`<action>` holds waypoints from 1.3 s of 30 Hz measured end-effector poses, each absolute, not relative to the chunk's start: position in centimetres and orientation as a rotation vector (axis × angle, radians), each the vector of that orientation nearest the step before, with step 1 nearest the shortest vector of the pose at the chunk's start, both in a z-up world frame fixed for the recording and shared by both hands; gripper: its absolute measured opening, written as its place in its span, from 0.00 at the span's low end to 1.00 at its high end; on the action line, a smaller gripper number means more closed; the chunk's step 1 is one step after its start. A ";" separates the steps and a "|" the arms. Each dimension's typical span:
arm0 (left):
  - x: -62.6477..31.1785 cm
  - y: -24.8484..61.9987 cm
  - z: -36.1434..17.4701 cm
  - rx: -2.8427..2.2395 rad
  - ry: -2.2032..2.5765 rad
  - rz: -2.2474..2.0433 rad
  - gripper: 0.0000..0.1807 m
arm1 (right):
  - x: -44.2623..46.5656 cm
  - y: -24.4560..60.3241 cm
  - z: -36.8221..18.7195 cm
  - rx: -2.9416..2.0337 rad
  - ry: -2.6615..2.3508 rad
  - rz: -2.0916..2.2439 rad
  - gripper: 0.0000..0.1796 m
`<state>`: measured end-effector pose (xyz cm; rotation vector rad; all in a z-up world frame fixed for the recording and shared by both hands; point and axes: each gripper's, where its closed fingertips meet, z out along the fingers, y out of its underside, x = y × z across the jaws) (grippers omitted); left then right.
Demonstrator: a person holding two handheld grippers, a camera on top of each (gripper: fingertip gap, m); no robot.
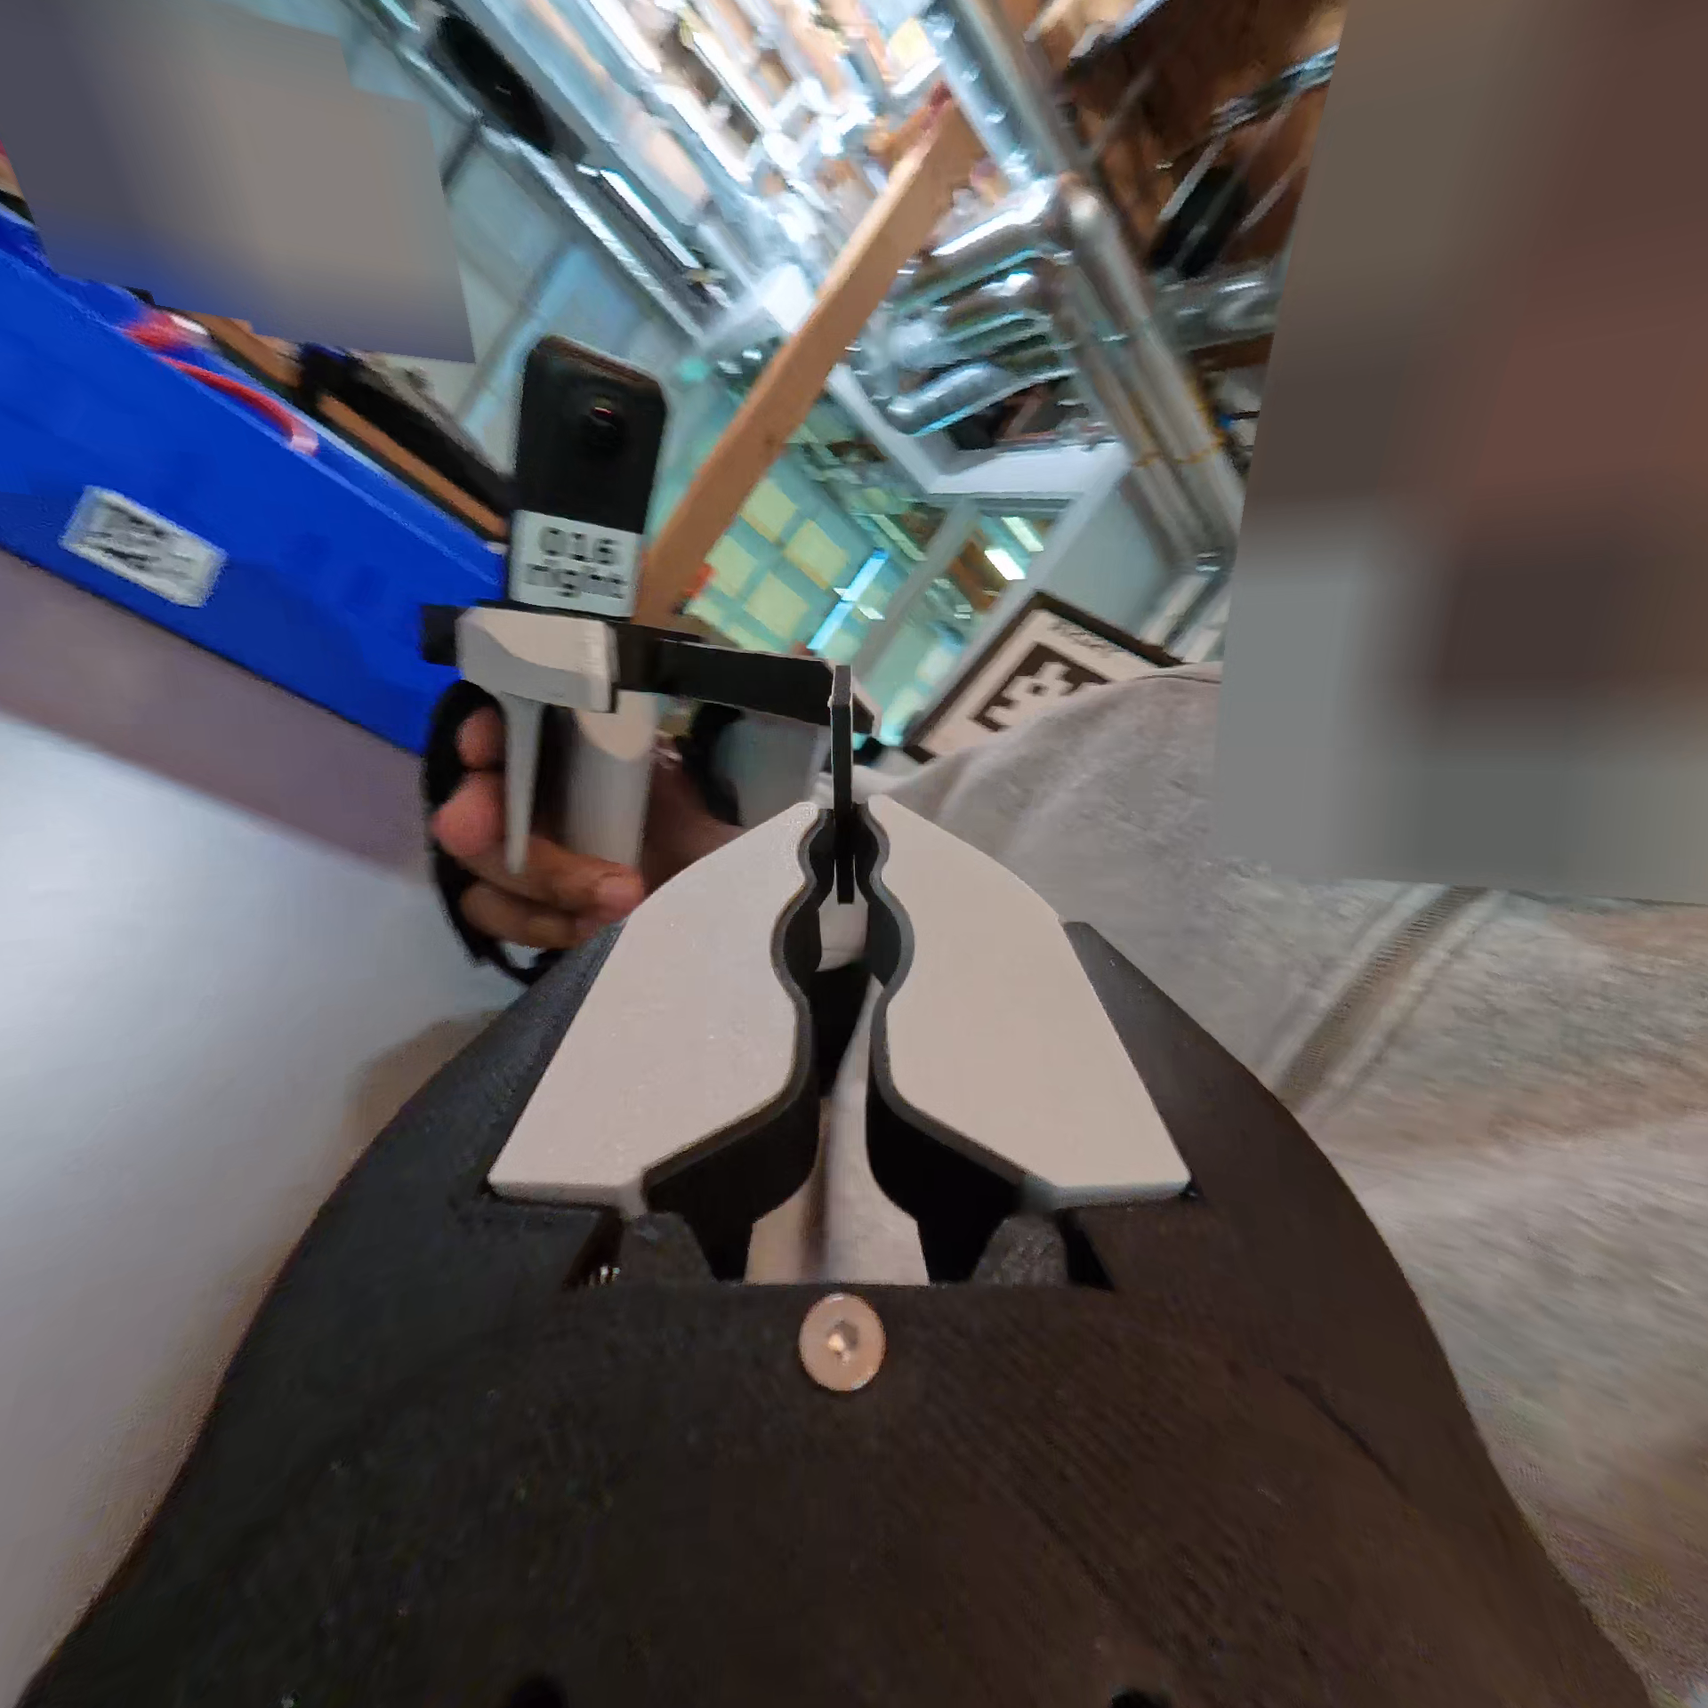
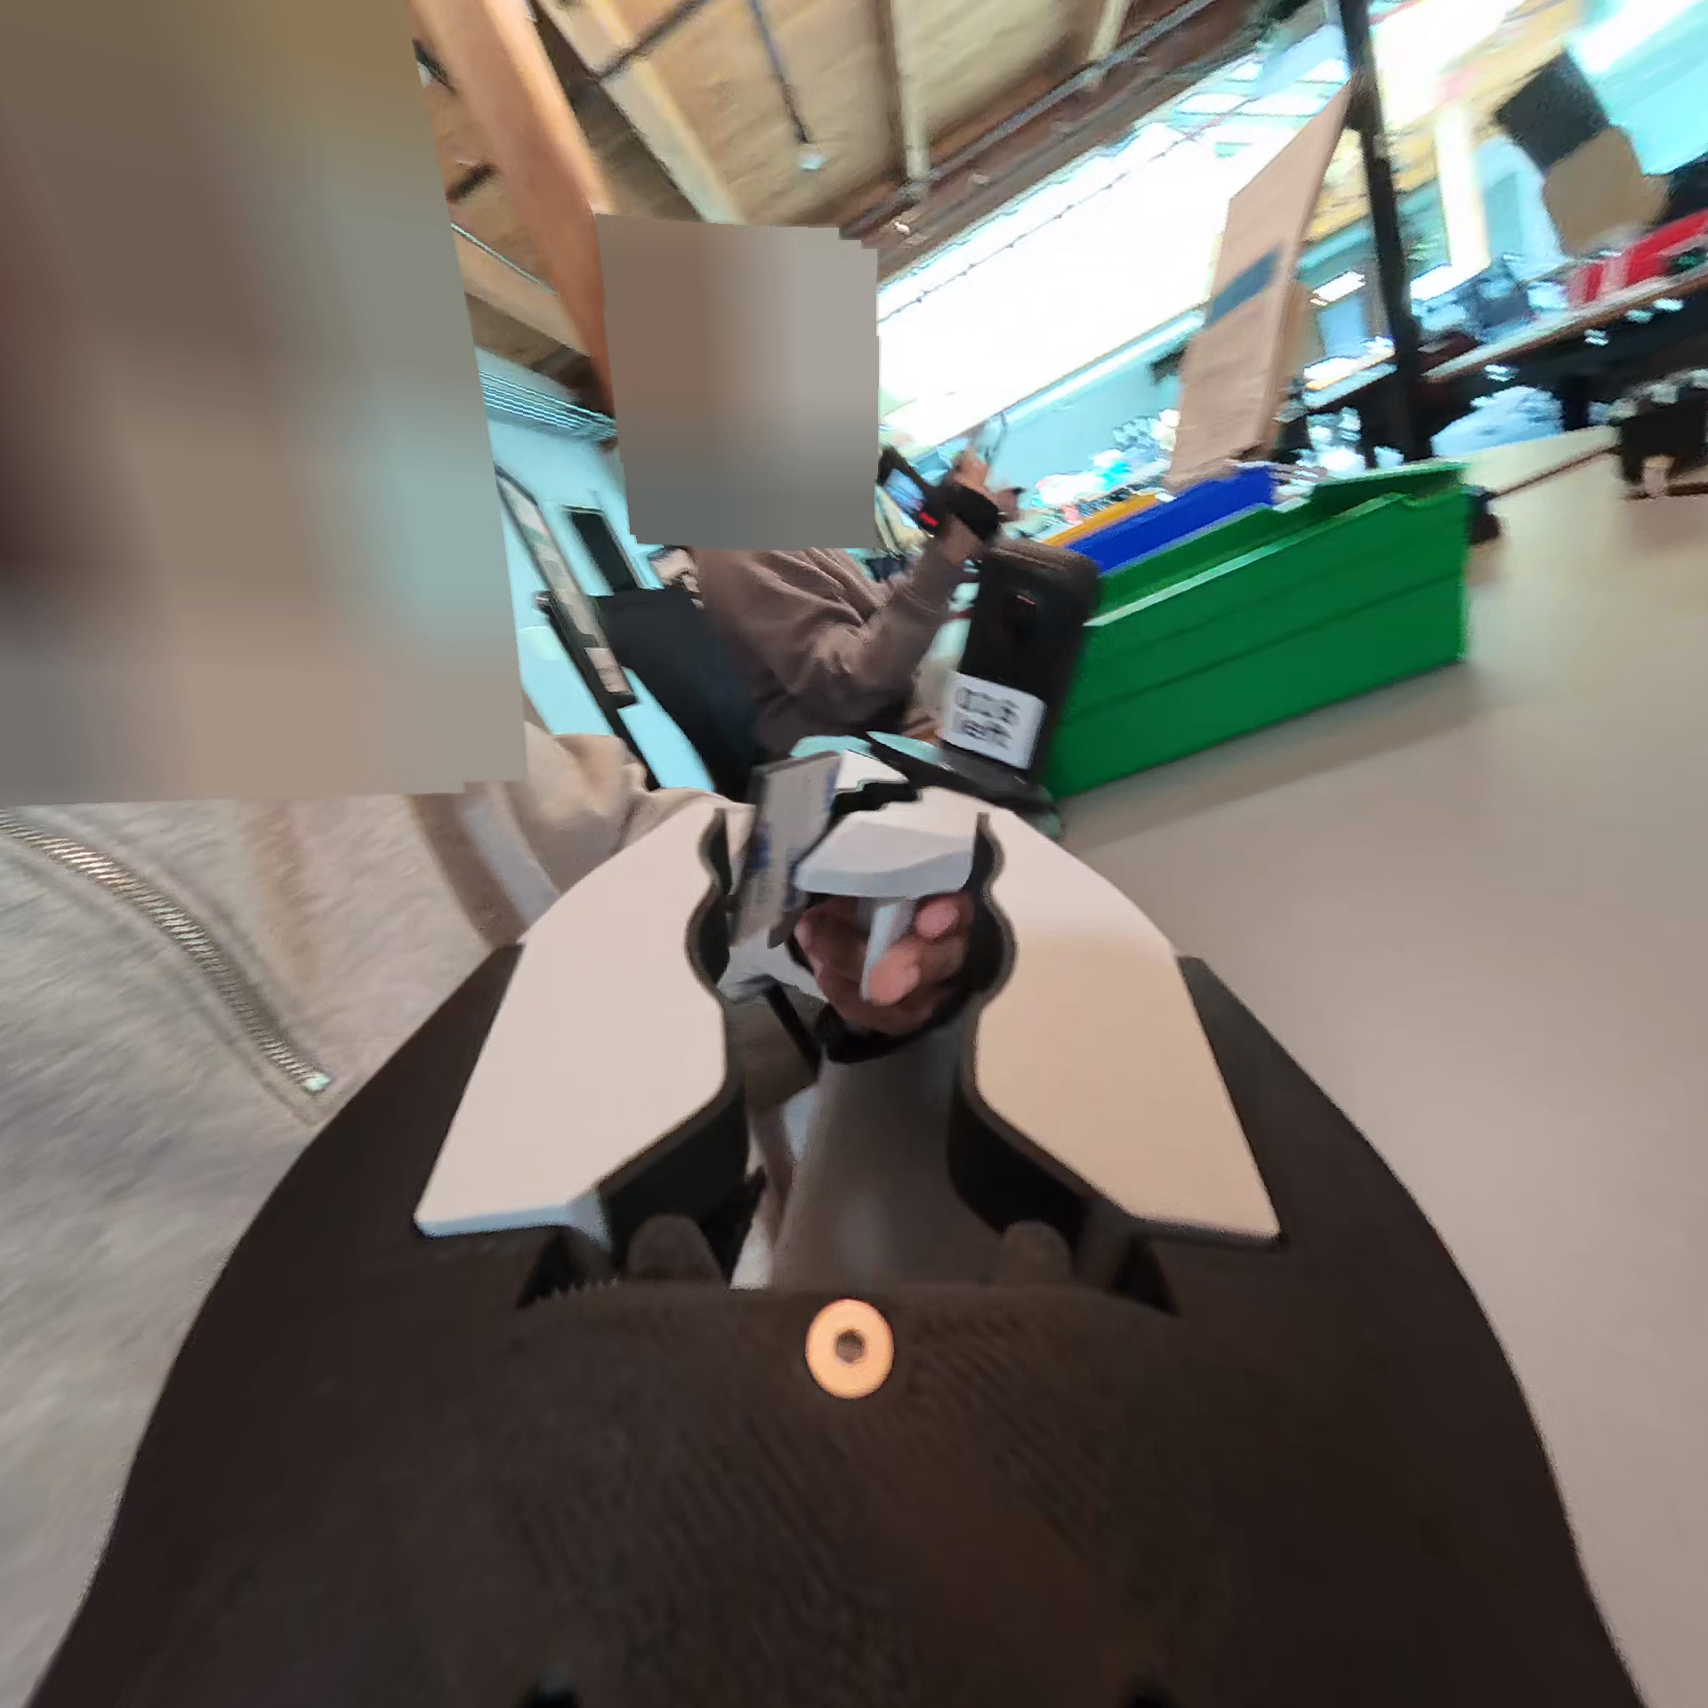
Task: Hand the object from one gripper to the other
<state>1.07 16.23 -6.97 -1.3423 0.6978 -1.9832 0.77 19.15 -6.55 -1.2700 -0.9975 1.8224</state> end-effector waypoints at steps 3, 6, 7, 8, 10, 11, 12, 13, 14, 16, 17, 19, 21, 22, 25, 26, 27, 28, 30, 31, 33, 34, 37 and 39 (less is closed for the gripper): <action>0.9 18.1 -8.4 -1.462 0.675 -1.747 0.02 | 0.8 19.6 -7.1 -1.320 -0.986 1.803 0.25; 0.8 19.0 -9.2 -1.524 0.672 -1.599 0.01 | 0.4 19.6 -7.9 -1.377 -1.002 1.769 0.21; 0.9 19.1 -9.3 -1.533 0.675 -1.581 0.01 | 0.4 19.6 -8.3 -1.398 -1.020 1.745 0.19; 1.0 19.0 -9.4 -1.538 0.683 -1.575 0.01 | 0.3 19.5 -8.6 -1.410 -1.041 1.727 0.16; 1.1 18.9 -9.4 -1.537 0.693 -1.563 0.01 | 0.3 19.4 -9.0 -1.431 -1.069 1.702 0.09; 1.2 18.8 -9.5 -1.537 0.701 -1.560 0.01 | 0.3 19.4 -9.1 -1.435 -1.079 1.700 0.05; 1.3 18.7 -9.5 -1.543 0.710 -1.558 0.02 | 0.4 19.3 -9.1 -1.437 -1.086 1.702 0.03; 1.4 18.7 -9.6 -1.545 0.714 -1.547 0.01 | 0.4 19.3 -9.1 -1.444 -1.089 1.702 0.02; 1.4 18.8 -9.7 -1.545 0.717 -1.542 0.01 | 0.4 19.3 -9.1 -1.449 -1.091 1.700 0.02; 1.4 18.7 -9.7 -1.543 0.719 -1.545 0.02 | 0.4 19.3 -9.1 -1.456 -1.092 1.699 0.02; 1.4 18.7 -9.6 -1.539 0.716 -1.546 0.02 | 0.3 19.3 -9.1 -1.457 -1.091 1.699 0.02; 1.4 18.7 -9.5 -1.529 0.709 -1.552 0.02 | 0.3 19.3 -9.0 -1.457 -1.089 1.698 0.02; 1.4 18.8 -9.5 -1.526 0.699 -1.552 0.04 | 0.4 19.5 -8.9 -1.457 -1.077 1.696 0.02; 1.3 18.8 -9.5 -1.524 0.697 -1.553 0.05 | 0.4 19.5 -8.9 -1.458 -1.070 1.698 0.02; 1.2 19.0 -9.3 -1.513 0.685 -1.552 0.09 | 0.5 19.7 -9.0 -1.473 -1.061 1.703 0.02; 1.1 19.0 -9.2 -1.510 0.678 -1.550 0.10 | 0.4 19.7 -9.1 -1.480 -1.064 1.706 0.02; 1.1 19.1 -9.2 -1.507 0.670 -1.547 0.11 | 0.4 19.6 -9.2 -1.486 -1.070 1.708 0.02; 1.0 19.2 -9.1 -1.505 0.662 -1.545 0.12 | 0.3 19.5 -9.4 -1.491 -1.079 1.708 0.02; 0.9 19.4 -9.1 -1.506 0.650 -1.542 0.12 | 0.1 19.2 -9.7 -1.498 -1.103 1.696 0.02; 0.9 19.4 -9.1 -1.506 0.647 -1.540 0.12 | 0.0 19.1 -9.8 -1.501 -1.117 1.684 0.02; 0.8 19.5 -9.1 -1.508 0.645 -1.534 0.11 | -0.1 18.8 -10.1 -1.504 -1.147 1.657 0.02; 0.8 19.4 -9.1 -1.510 0.649 -1.530 0.09 | -0.2 18.7 -10.2 -1.506 -1.161 1.644 0.02; 0.9 19.2 -9.2 -1.515 0.681 -1.511 0.02 | -0.3 18.7 -10.6 -1.518 -1.175 1.623 0.02; 1.0 19.2 -9.2 -1.520 0.694 -1.486 0.01 | -0.2 18.7 -10.5 -1.518 -1.159 1.653 0.03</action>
